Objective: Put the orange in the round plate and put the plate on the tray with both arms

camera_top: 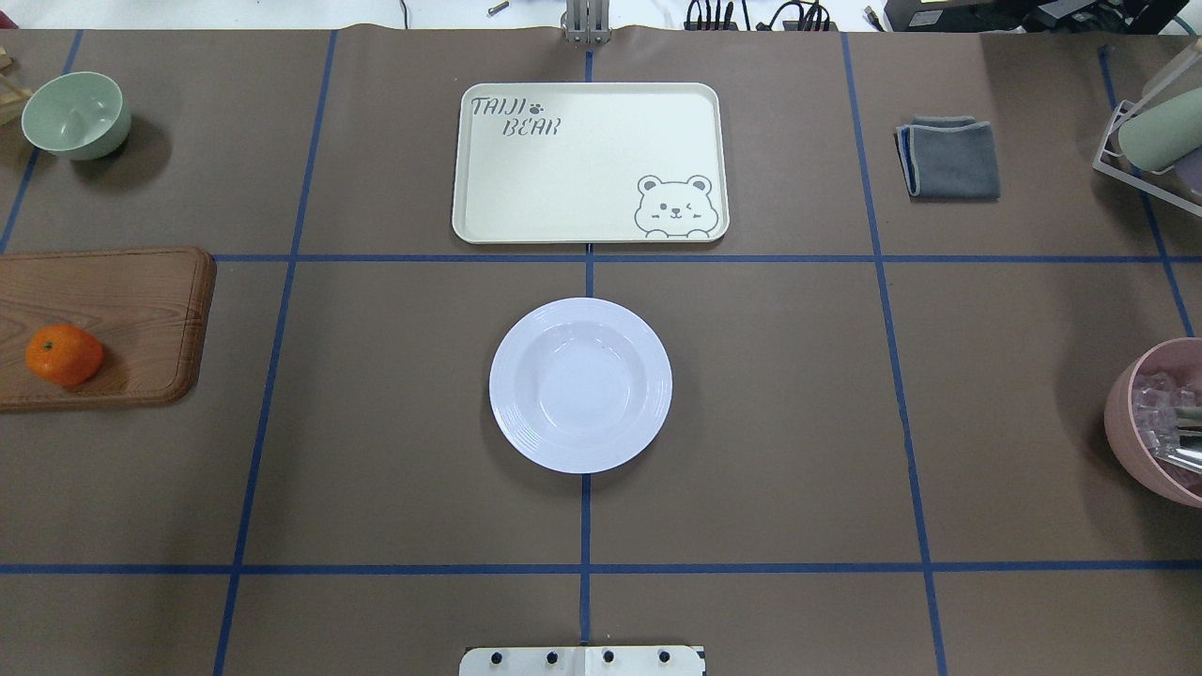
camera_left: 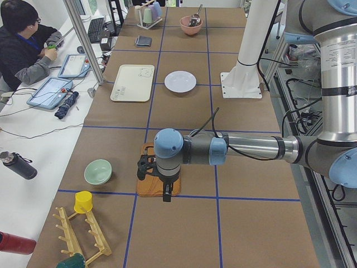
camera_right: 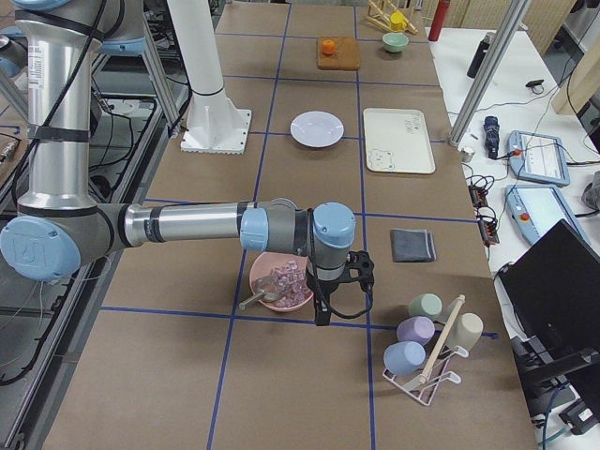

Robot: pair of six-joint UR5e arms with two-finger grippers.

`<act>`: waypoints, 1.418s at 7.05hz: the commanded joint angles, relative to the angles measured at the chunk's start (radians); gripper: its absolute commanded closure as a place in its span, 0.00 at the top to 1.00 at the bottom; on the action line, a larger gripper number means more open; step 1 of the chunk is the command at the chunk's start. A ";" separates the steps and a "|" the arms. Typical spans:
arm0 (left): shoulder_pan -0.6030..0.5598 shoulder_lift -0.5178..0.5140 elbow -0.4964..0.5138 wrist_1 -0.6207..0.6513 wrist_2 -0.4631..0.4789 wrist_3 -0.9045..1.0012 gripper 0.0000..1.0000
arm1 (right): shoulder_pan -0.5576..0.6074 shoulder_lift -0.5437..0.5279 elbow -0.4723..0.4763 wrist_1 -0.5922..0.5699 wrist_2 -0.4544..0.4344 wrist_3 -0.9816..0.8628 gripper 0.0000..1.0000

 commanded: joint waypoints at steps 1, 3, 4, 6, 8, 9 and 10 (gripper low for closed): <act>0.000 -0.003 -0.011 0.000 -0.002 -0.006 0.98 | 0.000 0.000 0.000 0.000 0.002 0.000 1.00; 0.000 -0.006 -0.009 -0.070 0.002 0.000 0.98 | 0.000 0.006 0.017 0.011 0.005 -0.003 1.00; 0.000 -0.005 -0.002 -0.136 0.008 -0.002 0.98 | 0.000 0.006 0.006 0.149 0.005 -0.002 1.00; -0.002 -0.064 -0.005 -0.170 0.003 -0.009 0.98 | 0.000 0.003 -0.026 0.435 0.008 0.067 1.00; -0.002 -0.151 0.037 -0.335 0.003 -0.014 0.98 | -0.020 0.058 0.012 0.446 0.079 0.155 1.00; -0.002 -0.149 0.022 -0.345 -0.011 -0.002 0.98 | -0.032 0.086 0.014 0.445 0.130 0.162 1.00; -0.002 -0.144 0.037 -0.407 -0.024 -0.006 0.98 | -0.041 0.113 0.015 0.446 0.173 0.219 1.00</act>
